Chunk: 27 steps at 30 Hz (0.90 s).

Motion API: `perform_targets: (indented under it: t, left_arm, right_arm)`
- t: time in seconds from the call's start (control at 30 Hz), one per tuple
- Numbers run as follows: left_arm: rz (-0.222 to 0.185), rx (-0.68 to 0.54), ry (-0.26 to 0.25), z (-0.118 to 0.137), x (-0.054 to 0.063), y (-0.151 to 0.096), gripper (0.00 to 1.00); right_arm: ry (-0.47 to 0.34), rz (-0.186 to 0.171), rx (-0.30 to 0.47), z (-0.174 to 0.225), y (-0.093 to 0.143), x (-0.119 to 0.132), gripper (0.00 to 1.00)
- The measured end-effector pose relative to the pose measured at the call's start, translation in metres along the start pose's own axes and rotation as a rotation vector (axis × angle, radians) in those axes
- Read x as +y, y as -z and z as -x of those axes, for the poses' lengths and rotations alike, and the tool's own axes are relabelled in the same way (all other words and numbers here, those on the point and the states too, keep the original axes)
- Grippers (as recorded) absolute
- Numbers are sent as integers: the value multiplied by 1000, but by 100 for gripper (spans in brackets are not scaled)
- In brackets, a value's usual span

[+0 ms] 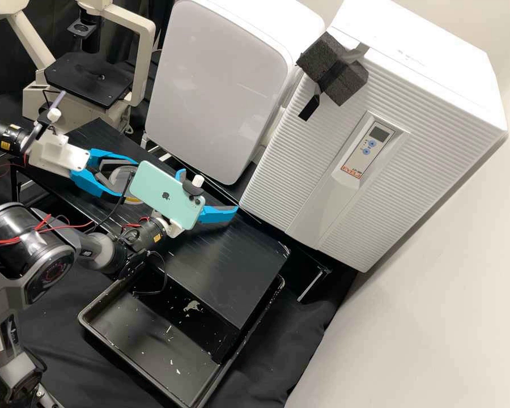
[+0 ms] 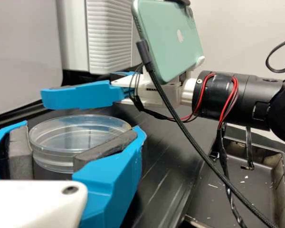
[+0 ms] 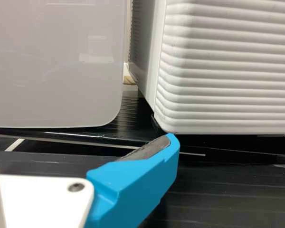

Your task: Place the petri dish on the bench

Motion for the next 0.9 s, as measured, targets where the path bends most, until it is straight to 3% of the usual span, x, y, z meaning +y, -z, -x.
perform_targets:
  t: [0.2,0.5,0.87,0.9]
  left_arm:
    - [31,17,29,-8,-5,5,0]
    - [54,9,29,-17,-4,3,0]
    - [50,-21,35,-25,-4,-7,0]
    - [51,-23,37,-26,-5,-8,100]
  right_arm:
    - [0,0,0,0,0,0,100]
    - [0,0,0,0,0,0,100]
    - [0,0,0,0,0,0,100]
    - [0,0,0,0,0,0,100]
